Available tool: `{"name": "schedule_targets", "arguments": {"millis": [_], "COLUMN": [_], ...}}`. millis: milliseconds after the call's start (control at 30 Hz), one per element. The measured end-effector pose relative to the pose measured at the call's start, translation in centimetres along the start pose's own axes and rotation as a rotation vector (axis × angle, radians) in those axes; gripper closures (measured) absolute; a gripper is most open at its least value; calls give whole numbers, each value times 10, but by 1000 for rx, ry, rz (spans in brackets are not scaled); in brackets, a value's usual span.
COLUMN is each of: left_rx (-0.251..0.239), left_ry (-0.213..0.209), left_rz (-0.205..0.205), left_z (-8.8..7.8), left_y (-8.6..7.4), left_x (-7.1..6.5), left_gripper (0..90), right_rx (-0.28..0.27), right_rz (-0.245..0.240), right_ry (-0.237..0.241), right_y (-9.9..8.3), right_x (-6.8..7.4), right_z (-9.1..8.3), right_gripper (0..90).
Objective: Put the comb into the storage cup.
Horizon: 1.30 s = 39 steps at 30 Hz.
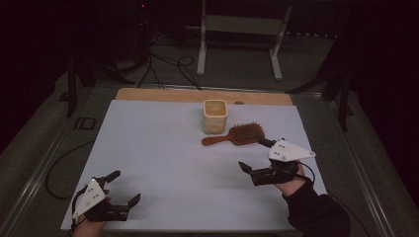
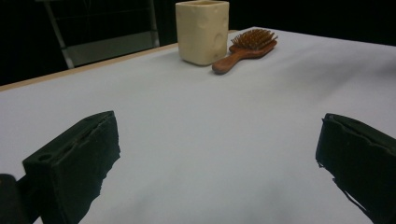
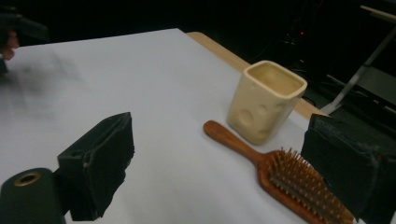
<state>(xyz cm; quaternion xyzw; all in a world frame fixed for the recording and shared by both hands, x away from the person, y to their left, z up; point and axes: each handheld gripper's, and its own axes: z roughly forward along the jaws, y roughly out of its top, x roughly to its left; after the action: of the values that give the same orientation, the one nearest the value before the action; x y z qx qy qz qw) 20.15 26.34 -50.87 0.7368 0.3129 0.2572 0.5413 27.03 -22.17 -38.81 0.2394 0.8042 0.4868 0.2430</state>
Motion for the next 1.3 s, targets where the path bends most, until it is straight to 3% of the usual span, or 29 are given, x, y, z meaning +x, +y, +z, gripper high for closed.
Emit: {"name": "schedule_targets", "arguments": {"millis": [267, 500, 900, 1300], "left_rx": [-16, -8, -14, -17], "left_ry": [11, 18, 22, 23], "left_rz": [-11, -6, -15, -19], "left_z": [-3, -4, -6, -6], "left_y": [0, -1, -1, -1], "left_x": [1, 1, 2, 2], "left_gripper": [0, 0, 0, 0], "right_rx": [-16, -5, 6, 24], "right_rz": [9, 1, -1, 8], "right_ry": [19, 24, 62, 96], "right_y": [15, 22, 38, 37], "right_x": [-11, -14, -18, -26], "right_z": [17, 30, 67, 93], "right_gripper": [90, 90, 101, 126]}}
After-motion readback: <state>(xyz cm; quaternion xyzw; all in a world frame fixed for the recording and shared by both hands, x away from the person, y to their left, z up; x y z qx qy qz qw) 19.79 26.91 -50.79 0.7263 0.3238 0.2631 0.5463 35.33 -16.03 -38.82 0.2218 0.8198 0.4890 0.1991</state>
